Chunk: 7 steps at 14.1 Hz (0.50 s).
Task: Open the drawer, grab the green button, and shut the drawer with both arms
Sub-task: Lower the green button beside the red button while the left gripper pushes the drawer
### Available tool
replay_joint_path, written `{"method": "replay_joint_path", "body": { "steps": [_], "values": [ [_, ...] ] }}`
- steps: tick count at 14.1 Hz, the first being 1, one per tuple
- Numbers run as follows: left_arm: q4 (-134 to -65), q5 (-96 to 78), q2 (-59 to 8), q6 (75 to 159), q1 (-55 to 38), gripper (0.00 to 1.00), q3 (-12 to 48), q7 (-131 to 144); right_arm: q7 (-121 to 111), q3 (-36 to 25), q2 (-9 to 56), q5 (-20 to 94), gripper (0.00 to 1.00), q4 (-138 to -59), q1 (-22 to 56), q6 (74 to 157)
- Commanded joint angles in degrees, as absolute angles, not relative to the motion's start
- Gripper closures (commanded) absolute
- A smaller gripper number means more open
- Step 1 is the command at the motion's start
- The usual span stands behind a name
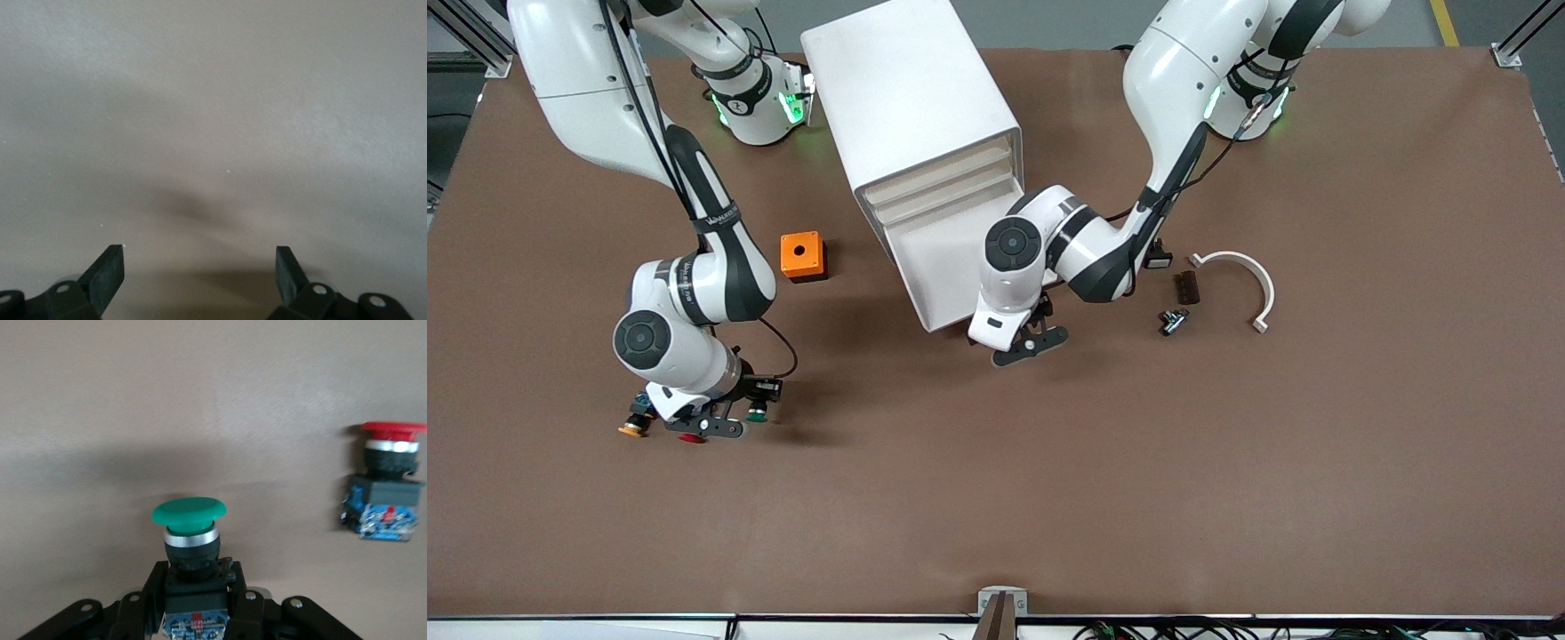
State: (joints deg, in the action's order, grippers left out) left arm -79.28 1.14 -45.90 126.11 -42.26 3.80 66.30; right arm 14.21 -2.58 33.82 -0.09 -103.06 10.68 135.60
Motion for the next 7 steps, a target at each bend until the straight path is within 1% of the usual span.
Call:
{"method": "replay_joint_path", "body": {
  "steps": [1,5,7],
  "values": [
    [-76.99,0.54,-47.29,126.39,-43.42,0.0,4.13,65.74,13.36,-1.49,36.56,-3.25,0.99,-100.03,8.09,136.14],
    [-77.25,-3.6,-47.11,125.86,-43.5,0.0,5.45,65.92,13.36,-1.49,38.58,-3.78,0.99,-99.32,7.65,139.21],
    [-77.52,-4.57,-46.76,124.38,-43.86,0.0,6.94,66.09,13.53,-1.49,39.11,-3.43,0.99,-99.23,7.21,139.22]
  ]
}}
